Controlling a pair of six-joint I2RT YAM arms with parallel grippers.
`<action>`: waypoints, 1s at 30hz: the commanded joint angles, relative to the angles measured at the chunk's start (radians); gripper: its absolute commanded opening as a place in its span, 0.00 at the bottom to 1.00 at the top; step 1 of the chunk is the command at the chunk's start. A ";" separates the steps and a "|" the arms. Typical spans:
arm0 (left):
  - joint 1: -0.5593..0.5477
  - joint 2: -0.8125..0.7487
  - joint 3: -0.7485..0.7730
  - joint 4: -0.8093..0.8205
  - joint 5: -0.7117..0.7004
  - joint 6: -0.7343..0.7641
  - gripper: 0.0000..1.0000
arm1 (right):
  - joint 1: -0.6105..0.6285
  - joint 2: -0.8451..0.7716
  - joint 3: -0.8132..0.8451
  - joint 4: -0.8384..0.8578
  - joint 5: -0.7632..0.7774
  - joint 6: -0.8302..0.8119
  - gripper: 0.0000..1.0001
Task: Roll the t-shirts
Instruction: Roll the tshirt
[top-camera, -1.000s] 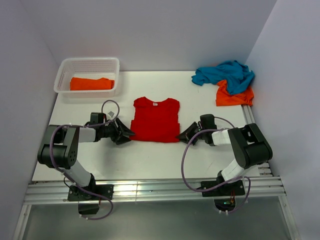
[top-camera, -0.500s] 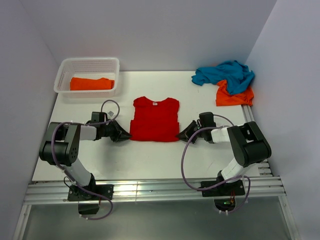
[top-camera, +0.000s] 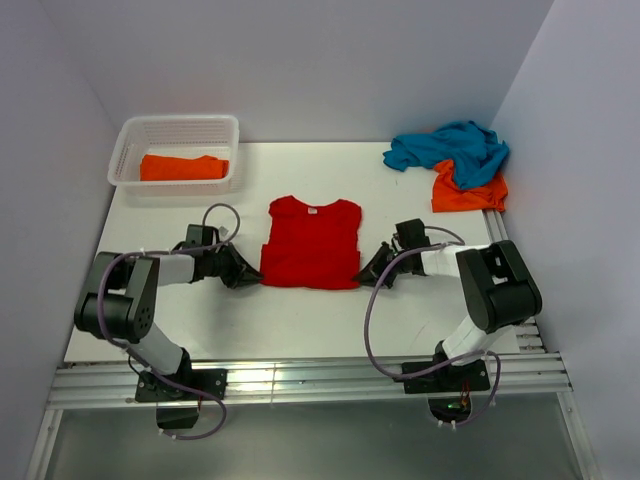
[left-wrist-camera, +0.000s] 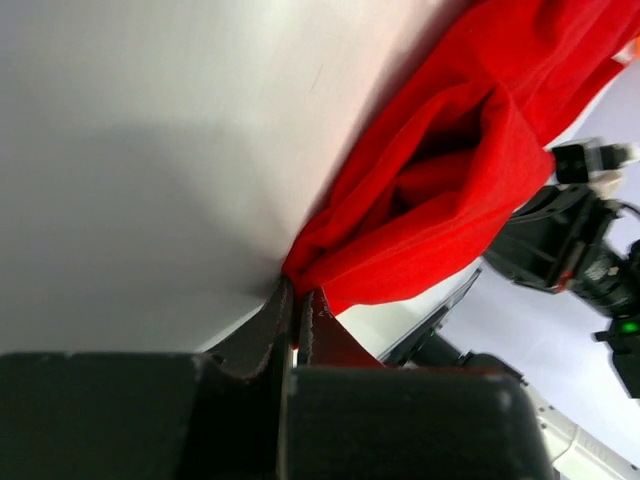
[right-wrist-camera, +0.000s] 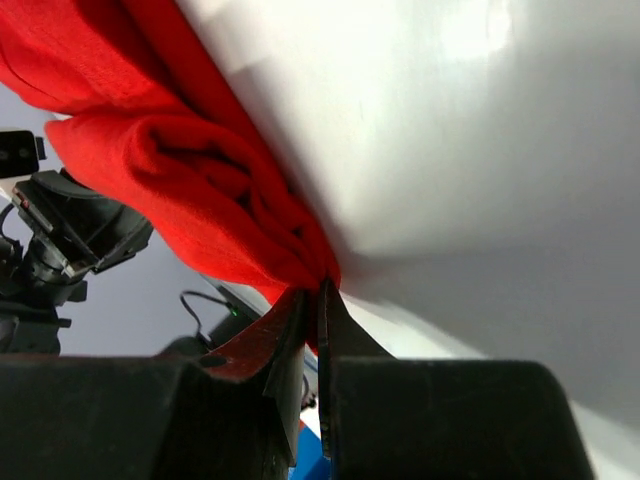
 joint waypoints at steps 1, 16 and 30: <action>-0.045 -0.102 -0.070 -0.138 -0.081 -0.033 0.00 | 0.005 -0.086 -0.022 -0.160 -0.025 -0.072 0.00; -0.242 -0.594 -0.278 -0.361 -0.129 -0.395 0.01 | 0.001 -0.313 -0.097 -0.511 -0.077 -0.191 0.00; -0.242 -0.661 -0.227 -0.461 -0.087 -0.556 0.00 | -0.041 -0.272 0.033 -0.738 -0.103 -0.203 0.00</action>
